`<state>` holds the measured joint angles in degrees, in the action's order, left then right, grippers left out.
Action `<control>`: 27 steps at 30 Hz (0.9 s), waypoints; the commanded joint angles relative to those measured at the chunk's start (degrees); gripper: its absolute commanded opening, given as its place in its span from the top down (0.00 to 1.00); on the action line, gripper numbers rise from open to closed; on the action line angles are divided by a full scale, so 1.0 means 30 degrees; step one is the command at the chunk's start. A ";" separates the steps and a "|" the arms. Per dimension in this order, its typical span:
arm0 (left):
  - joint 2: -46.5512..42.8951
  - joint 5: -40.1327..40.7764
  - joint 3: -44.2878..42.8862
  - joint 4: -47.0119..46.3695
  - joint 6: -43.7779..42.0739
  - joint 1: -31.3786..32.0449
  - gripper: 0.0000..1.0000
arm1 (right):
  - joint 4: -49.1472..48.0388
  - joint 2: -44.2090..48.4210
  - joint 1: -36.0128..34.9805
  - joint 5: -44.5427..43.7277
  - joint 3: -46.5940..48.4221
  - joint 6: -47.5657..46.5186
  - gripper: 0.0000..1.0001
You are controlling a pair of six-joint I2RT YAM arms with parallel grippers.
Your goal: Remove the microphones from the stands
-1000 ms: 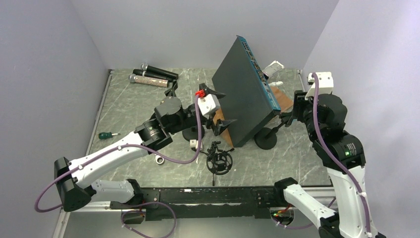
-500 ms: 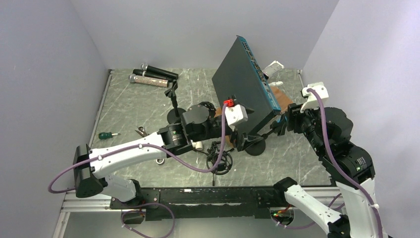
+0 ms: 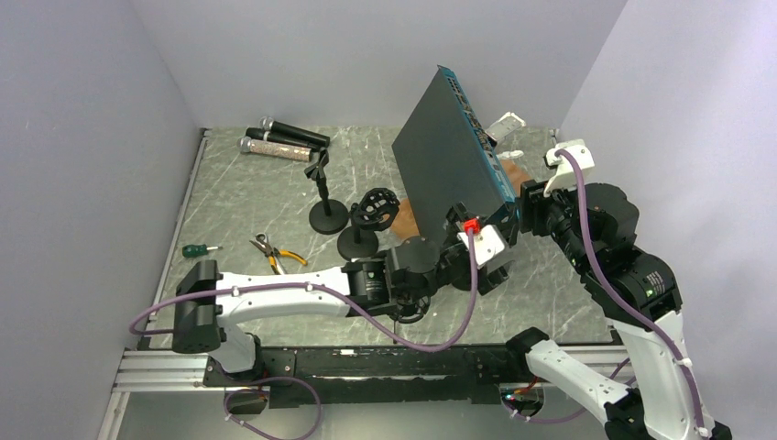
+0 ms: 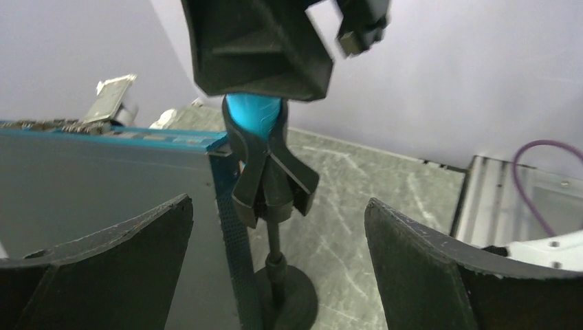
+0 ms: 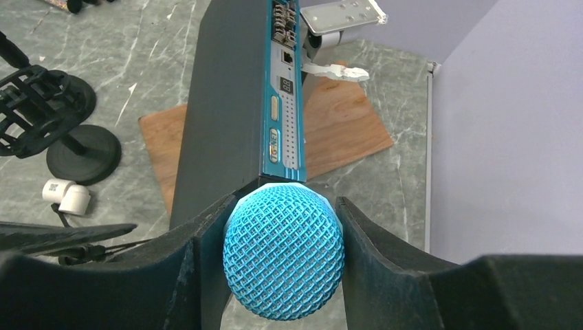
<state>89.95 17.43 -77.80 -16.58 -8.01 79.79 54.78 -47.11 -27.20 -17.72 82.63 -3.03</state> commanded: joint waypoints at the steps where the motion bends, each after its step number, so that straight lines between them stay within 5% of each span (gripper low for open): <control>1: 0.0739 0.2490 -0.1007 -0.1569 -0.0712 0.0004 0.05 | 0.0815 -0.1039 -0.0181 0.1004 -0.0075 0.0980 1.00; 10: 0.2492 0.2523 -0.2511 -0.1598 -0.0875 0.0001 0.01 | 0.0947 -0.1303 -0.0194 0.1099 0.0234 0.1499 1.00; 19: 0.3958 0.3047 -0.3700 -0.1337 -0.0837 0.0003 0.18 | 0.1223 -0.1664 -0.0205 0.1441 0.0670 0.1728 1.00; 24: 0.4217 0.3620 -0.3645 -0.1548 -0.0783 -0.0017 0.15 | 0.1367 -0.1731 -0.0187 0.1565 0.1007 0.1884 1.00; 27: 0.4235 0.3379 -0.3462 -0.1592 -0.0566 -0.0053 0.23 | 0.1404 -0.1663 -0.0184 0.1696 0.1083 0.1955 1.00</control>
<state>103.04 26.52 -86.72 -18.94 -10.28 79.59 57.32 -49.84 -27.18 -18.09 85.60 -1.39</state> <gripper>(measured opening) 0.821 0.536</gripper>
